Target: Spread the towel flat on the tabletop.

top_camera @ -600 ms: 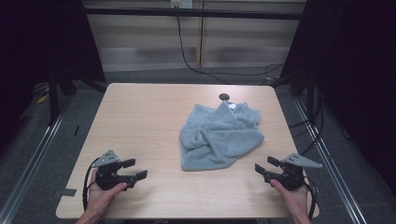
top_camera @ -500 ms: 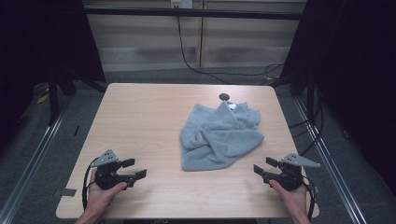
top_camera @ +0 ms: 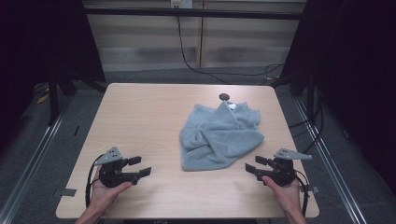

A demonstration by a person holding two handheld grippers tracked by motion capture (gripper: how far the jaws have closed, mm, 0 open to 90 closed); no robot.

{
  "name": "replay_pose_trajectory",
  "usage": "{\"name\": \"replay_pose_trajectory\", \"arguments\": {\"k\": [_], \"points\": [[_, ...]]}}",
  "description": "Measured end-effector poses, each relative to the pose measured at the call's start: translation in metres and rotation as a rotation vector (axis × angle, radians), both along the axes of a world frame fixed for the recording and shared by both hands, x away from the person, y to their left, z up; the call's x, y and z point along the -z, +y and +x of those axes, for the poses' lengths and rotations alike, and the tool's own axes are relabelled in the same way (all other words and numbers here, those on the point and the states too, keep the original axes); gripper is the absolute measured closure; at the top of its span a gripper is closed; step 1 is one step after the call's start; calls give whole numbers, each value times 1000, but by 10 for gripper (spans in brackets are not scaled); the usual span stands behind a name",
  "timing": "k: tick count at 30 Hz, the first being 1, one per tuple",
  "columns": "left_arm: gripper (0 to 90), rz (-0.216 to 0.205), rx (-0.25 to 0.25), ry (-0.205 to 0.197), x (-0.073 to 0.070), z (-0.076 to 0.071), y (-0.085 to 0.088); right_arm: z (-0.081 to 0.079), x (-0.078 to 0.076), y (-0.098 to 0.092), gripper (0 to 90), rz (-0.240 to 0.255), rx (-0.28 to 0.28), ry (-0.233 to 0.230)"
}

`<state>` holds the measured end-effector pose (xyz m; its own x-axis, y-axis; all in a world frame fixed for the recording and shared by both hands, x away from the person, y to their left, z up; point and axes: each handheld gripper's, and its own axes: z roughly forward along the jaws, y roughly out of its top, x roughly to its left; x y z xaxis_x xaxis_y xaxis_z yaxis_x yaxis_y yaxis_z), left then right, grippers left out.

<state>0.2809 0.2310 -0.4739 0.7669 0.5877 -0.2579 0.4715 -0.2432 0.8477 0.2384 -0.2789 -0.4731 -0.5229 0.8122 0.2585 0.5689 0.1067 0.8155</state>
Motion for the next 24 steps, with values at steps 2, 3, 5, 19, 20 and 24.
{"name": "replay_pose_trajectory", "arguments": {"k": [2,3,5,19,20,24], "points": [[345,7,2,-10,-3,3,-5,10,-2,10,366,-27,-40,13],[345,6,11,-14,-4,5,-8,10,-2,10,366,-27,-40,13],[381,15,20,-13,-5,11,-14,19,-5,15,374,-31,-60,18],[385,37,9,29,8,33,-25,87,8,33,328,-77,-103,39],[357,40,-9,32,9,34,-26,91,16,35,293,-111,-87,55],[342,54,-3,40,14,33,-29,95,26,37,351,-167,-94,81]]}}
